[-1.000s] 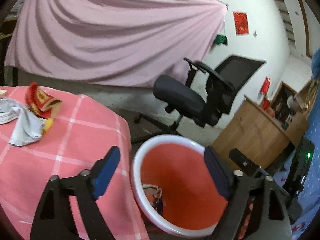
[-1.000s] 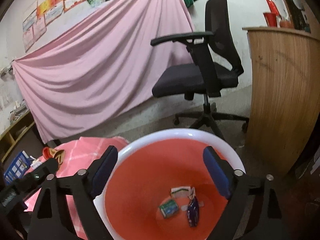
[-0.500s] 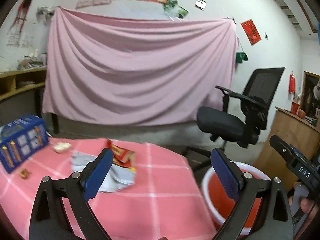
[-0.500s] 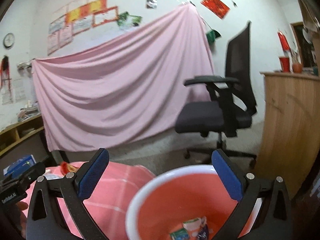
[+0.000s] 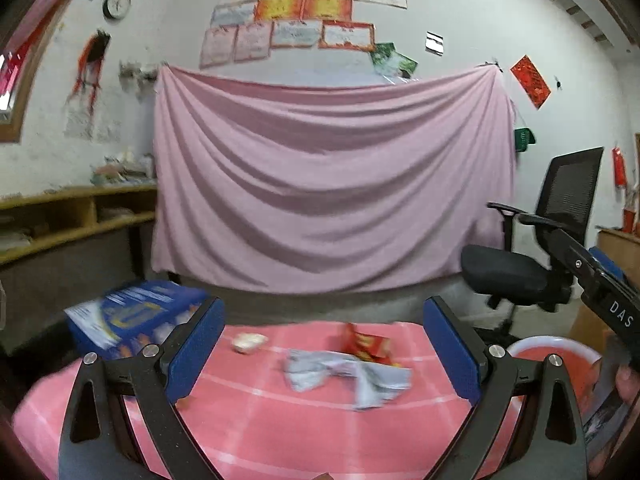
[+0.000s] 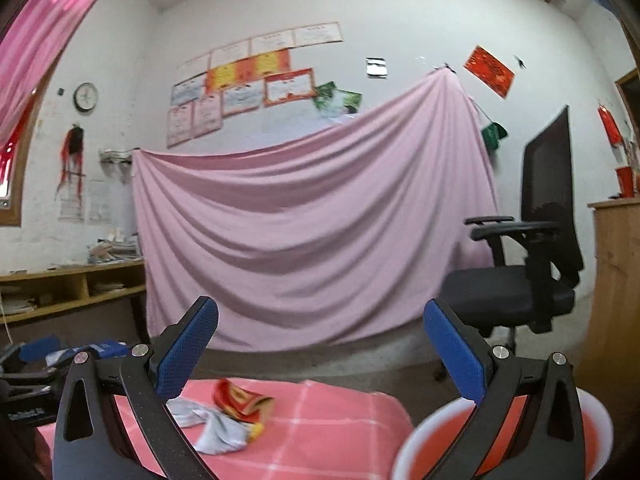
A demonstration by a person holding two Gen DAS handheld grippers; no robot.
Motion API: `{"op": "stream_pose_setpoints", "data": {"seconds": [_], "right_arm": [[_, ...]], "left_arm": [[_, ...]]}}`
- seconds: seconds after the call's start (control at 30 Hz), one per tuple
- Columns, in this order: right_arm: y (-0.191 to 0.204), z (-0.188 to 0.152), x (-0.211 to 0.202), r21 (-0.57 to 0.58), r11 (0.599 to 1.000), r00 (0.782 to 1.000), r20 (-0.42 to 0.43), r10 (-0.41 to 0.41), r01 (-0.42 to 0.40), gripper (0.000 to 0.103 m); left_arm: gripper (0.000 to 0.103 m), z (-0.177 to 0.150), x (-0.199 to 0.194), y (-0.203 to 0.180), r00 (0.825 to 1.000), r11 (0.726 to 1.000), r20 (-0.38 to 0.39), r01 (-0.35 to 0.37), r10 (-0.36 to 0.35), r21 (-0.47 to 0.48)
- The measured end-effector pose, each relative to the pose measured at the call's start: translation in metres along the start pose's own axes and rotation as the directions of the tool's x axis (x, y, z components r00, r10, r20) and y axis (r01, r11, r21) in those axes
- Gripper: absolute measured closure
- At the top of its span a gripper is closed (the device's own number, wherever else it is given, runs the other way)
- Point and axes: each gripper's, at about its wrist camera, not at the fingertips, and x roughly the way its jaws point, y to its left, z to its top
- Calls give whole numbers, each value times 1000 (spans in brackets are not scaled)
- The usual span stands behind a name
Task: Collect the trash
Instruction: 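Move both tools back over the table toward the grey cloth and red cup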
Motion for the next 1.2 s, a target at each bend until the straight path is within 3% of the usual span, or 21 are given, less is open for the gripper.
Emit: {"op": "stream_pose_setpoints", "data": {"seconds": [0.13, 0.4, 0.5, 0.67, 0.8, 0.93, 0.97, 1.03, 1.2], "right_arm": [[29, -9, 13, -45, 997, 998, -21, 61, -62, 0], [67, -28, 29, -124, 983, 989, -74, 126, -134, 0], [74, -37, 43, -129, 981, 984, -131, 125, -142, 0], [84, -51, 61, -143, 976, 963, -237, 125, -162, 0], [91, -70, 92, -118, 968, 899, -409, 156, -221, 0], [96, -88, 119, -85, 963, 811, -561, 167, -257, 0], [96, -90, 122, -77, 963, 799, -578, 167, -257, 1], [94, -97, 134, -30, 966, 754, -633, 179, -255, 7], [91, -112, 156, 41, 965, 657, -725, 208, -260, 19]], "left_arm": [[7, -6, -2, 34, 999, 999, 5, -41, 41, 6], [7, -33, 9, 85, 992, 999, -124, -31, 30, -8], [7, -44, 21, 93, 979, 999, -201, -37, 32, -20], [7, -59, 46, 108, 935, 996, -353, -41, 8, -85], [9, -65, 64, 123, 893, 986, -450, -88, 17, -138], [22, -76, 80, 135, 839, 973, -544, -129, 4, -191], [28, -79, 84, 138, 824, 971, -566, -137, 1, -198], [32, -82, 91, 140, 799, 966, -601, -158, 4, -203], [32, -79, 98, 137, 792, 965, -611, -172, 17, -196]]}}
